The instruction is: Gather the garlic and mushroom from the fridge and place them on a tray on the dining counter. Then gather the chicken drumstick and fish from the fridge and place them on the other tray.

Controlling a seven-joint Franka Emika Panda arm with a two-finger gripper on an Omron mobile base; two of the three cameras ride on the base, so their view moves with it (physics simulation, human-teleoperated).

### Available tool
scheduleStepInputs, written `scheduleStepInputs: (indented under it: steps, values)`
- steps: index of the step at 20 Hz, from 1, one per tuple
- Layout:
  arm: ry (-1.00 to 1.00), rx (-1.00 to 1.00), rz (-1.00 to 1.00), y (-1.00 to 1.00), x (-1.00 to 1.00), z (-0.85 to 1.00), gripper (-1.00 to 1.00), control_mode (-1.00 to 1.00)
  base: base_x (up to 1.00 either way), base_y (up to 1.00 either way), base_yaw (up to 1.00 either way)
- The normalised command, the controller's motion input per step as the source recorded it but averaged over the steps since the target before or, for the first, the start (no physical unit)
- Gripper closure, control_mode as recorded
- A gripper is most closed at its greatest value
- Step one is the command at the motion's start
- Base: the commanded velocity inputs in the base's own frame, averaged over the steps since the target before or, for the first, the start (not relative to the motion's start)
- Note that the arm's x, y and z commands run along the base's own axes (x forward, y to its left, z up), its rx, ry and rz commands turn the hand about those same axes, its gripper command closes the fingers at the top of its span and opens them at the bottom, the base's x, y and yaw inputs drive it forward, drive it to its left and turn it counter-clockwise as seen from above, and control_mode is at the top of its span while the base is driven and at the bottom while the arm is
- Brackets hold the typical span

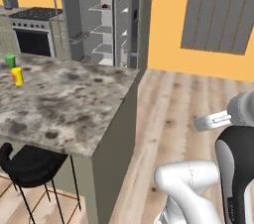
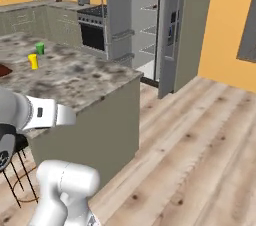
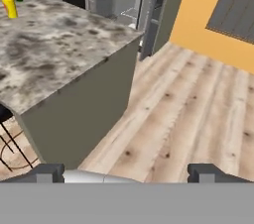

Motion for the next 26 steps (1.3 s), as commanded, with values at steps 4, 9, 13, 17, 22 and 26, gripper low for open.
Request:
scheduleStepInputs:
  steps: [4,9,13,17,22,26]
  values:
    - [0.0,0.0,0.0,0.0,0.0,0.0,-1.0,1.0,0.3,-0.84,0.36]
    - [0.0,0.0,0.0,0.0,0.0,0.0,-1.0,1.0,0.31,-0.82,0.37]
    - [0.0,0.0,0.0,0.0,0.0,0.0,-1.0,1.0,0.33,-0.82,0.37]
    - [0.0,0.0,0.0,0.0,0.0,0.0,-1.0,1.0,0.33,-0.82,0.37]
    - [0.0,0.0,0.0,0.0,0.0,0.0,-1.0,1.0,0.33,-0.82,0.37]
    - [0.0,0.0,0.0,0.0,0.0,0.0,-1.0,1.0,0.33,-0.82,0.36]
